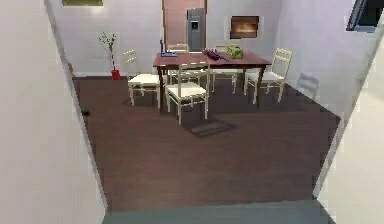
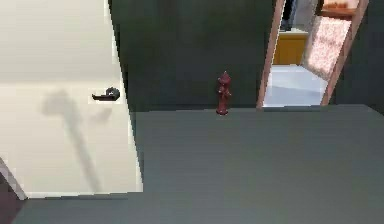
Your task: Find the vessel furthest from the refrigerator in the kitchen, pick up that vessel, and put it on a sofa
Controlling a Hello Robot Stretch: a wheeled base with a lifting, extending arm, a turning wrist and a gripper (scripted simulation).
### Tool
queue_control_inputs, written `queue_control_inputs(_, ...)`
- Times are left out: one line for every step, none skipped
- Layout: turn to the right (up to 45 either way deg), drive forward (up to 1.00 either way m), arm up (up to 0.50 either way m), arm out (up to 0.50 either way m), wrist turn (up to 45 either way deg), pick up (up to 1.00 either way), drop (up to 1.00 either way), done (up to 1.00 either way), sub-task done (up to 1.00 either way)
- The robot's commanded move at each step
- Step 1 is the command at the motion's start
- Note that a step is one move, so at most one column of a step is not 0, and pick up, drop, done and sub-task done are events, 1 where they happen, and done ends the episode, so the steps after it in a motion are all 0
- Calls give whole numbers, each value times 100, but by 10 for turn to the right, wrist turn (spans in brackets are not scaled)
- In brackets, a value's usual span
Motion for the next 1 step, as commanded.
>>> queue_control_inputs(0, 100, 0, 0, 0, 0, 0, 0, 0)
